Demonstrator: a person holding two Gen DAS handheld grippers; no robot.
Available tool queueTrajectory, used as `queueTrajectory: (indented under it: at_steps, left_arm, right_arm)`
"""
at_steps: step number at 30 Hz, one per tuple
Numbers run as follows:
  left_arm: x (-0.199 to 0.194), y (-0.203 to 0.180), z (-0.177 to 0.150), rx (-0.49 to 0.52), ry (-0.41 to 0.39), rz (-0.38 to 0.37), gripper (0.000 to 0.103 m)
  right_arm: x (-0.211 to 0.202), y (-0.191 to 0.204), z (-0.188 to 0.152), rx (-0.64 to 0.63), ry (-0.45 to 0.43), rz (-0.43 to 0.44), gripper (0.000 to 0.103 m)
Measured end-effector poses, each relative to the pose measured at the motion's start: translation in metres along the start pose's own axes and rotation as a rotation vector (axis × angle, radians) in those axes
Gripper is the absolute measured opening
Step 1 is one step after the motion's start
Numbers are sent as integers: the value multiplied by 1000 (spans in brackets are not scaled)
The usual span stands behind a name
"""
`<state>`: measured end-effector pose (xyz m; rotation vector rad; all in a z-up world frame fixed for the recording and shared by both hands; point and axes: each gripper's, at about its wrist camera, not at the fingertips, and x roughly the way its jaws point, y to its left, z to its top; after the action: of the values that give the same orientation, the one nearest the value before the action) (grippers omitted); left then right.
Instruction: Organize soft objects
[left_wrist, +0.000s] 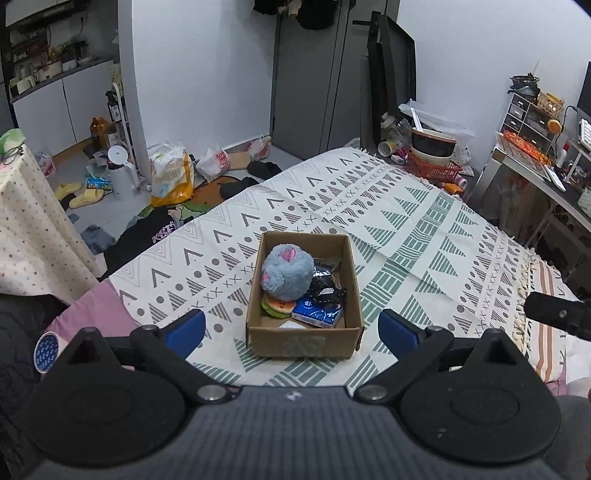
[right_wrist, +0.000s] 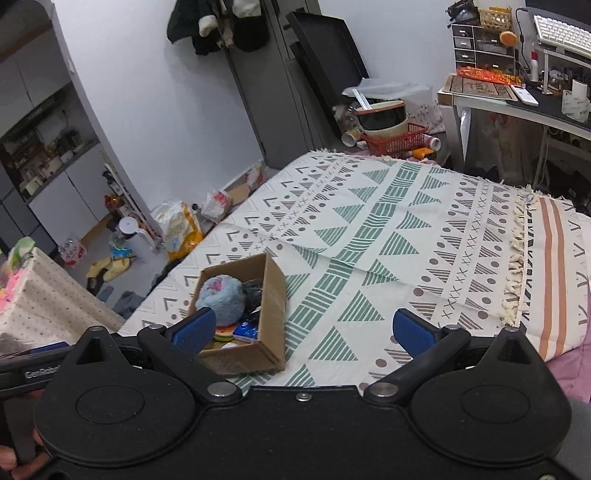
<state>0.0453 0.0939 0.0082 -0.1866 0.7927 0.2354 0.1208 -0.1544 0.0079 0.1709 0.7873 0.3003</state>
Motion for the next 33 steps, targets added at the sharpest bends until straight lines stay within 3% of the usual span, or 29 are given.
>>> queueTrajectory:
  at_steps: [10,33]
  left_arm:
    - [-33,-9,-22,38,-49,-17,99]
    - [-84,-24,-71,77,-92,-40,99]
  right_arm:
    - [-38,-9,-22,-8,-26,21,103]
    - [-95,-20,-73,-109,-81,-55,103]
